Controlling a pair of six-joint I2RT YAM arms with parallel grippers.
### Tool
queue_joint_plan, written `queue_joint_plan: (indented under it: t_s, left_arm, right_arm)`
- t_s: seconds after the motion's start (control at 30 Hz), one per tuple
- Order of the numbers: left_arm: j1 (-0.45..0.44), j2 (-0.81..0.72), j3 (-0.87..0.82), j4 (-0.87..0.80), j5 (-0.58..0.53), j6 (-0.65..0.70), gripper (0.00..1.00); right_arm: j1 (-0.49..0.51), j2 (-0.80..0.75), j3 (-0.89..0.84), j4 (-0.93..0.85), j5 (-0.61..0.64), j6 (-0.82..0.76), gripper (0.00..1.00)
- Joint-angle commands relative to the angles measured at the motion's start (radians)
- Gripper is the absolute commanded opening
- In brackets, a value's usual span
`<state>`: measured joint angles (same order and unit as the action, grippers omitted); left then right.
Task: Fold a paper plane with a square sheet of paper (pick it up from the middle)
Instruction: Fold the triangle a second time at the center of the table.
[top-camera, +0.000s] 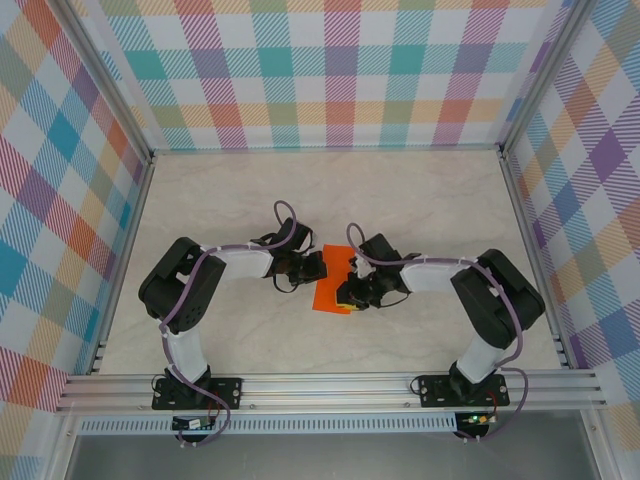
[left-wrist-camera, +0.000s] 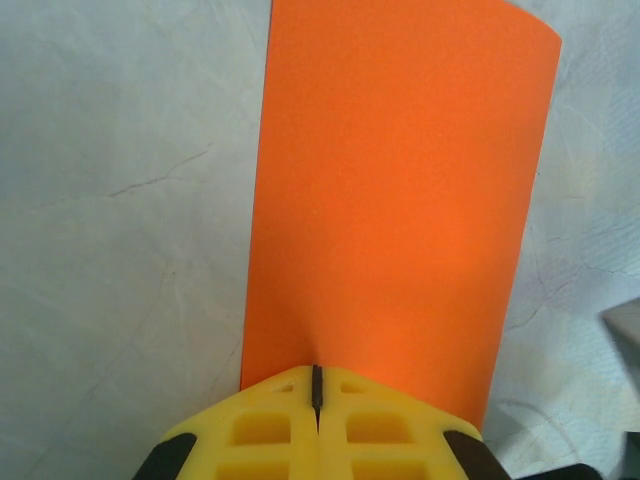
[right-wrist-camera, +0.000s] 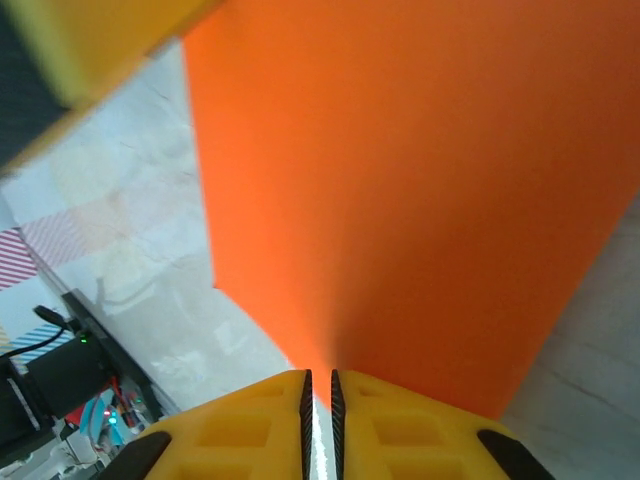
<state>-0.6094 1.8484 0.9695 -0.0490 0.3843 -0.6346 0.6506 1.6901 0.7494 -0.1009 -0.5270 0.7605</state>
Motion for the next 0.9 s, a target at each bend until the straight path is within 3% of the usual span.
queue_joint_plan:
  t_s: [0.0, 0.33, 0.6, 0.77, 0.87]
  left_arm:
    - [-0.015, 0.043, -0.034, -0.120, -0.036, 0.003, 0.00]
    - [-0.015, -0.013, -0.051, -0.117, -0.033, -0.023, 0.00]
    - [-0.015, -0.153, -0.078, -0.149, -0.050, -0.041, 0.01]
    - [-0.014, -0.218, -0.118, -0.167, -0.096, -0.055, 0.09]
    - [-0.015, -0.242, -0.144, -0.151, -0.099, -0.080, 0.18]
  right_arm:
    - [0.012, 0.018, -0.042, 0.011, 0.014, -0.006, 0.16]
    - [0.011, -0.045, -0.109, -0.065, 0.042, -0.101, 0.15]
    - [-0.007, -0.046, -0.029, -0.235, 0.083, -0.253, 0.15]
    - [-0.017, -0.127, 0.011, -0.235, 0.025, -0.237, 0.21]
    - [-0.018, -0.196, 0.034, -0.258, 0.121, -0.193, 0.28]
